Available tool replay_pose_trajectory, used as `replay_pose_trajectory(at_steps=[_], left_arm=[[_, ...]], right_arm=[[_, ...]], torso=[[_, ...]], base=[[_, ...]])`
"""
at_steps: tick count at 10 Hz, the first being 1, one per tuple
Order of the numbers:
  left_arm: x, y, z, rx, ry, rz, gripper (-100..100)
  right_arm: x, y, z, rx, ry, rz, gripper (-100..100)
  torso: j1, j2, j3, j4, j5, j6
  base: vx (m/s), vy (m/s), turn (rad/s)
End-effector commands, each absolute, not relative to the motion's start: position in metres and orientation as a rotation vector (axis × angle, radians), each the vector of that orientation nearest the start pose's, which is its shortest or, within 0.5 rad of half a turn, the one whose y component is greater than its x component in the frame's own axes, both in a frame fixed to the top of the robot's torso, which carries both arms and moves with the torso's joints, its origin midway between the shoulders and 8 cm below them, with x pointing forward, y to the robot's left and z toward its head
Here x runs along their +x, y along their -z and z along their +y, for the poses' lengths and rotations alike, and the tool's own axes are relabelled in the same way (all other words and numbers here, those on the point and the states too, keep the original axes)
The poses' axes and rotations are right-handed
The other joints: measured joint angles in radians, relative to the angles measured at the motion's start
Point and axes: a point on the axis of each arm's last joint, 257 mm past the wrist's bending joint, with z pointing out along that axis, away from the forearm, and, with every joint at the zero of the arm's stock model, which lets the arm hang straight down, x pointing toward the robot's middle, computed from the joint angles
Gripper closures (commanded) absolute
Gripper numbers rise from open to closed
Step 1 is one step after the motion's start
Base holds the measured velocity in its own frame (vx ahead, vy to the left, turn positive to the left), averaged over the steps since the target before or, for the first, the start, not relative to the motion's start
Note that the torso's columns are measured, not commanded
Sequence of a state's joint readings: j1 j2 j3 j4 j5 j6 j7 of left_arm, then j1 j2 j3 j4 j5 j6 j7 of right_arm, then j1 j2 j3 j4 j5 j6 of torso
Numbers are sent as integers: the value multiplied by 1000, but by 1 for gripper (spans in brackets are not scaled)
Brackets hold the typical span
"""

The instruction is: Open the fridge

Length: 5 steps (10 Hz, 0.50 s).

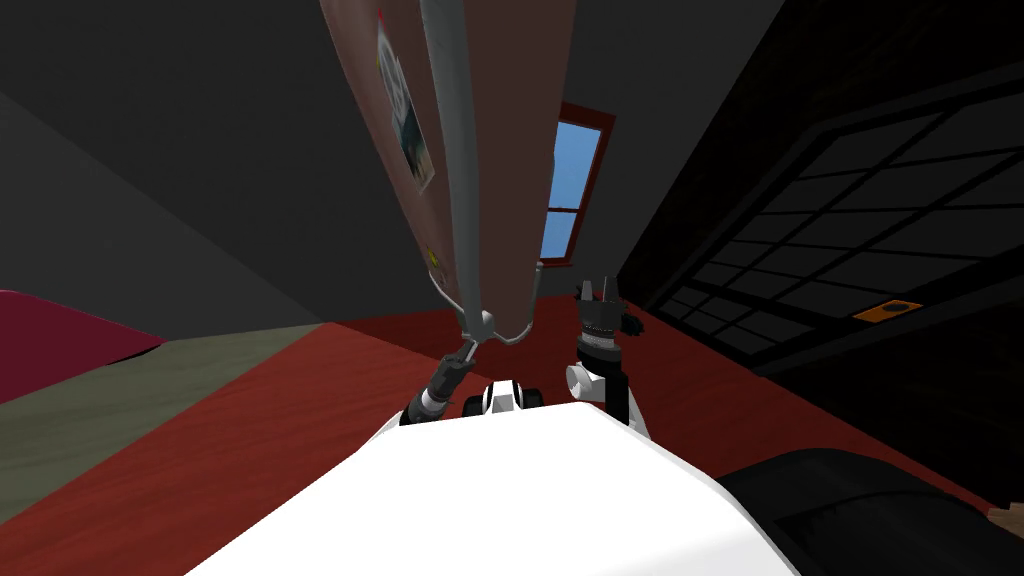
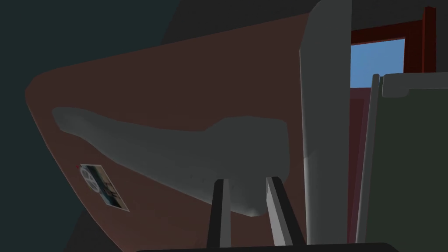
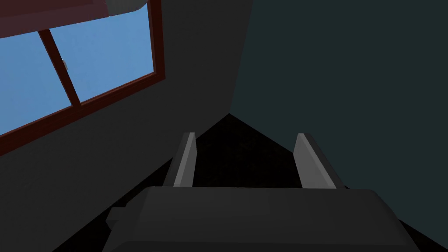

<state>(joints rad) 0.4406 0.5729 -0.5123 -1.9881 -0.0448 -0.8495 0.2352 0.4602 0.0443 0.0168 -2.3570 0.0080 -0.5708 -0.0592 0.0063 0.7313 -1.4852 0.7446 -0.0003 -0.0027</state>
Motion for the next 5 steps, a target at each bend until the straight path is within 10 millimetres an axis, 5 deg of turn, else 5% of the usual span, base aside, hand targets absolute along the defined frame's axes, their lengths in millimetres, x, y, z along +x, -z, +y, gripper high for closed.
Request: replay_pose_trajectory(at_steps=[1, 4, 5], left_arm=[[260, 84, 88, -336, 2067, 1139, 100], [243, 80, 84, -303, 2125, 1152, 100], [246, 87, 83, -333, 2102, 1200, -100]], right_arm=[[315, -82, -268, 553, -1418, 436, 0], [315, -82, -268, 553, -1418, 436, 0], [315, -82, -268, 553, -1418, 436, 0]], torso=[[2, -1, -1, -1, 0, 0], [-2, -1, -1, -1, 0, 1], [1, 2, 1, -1, 0, 1]], base=[[-73, 297, -111], [-76, 248, -64], [-21, 129, 76]])
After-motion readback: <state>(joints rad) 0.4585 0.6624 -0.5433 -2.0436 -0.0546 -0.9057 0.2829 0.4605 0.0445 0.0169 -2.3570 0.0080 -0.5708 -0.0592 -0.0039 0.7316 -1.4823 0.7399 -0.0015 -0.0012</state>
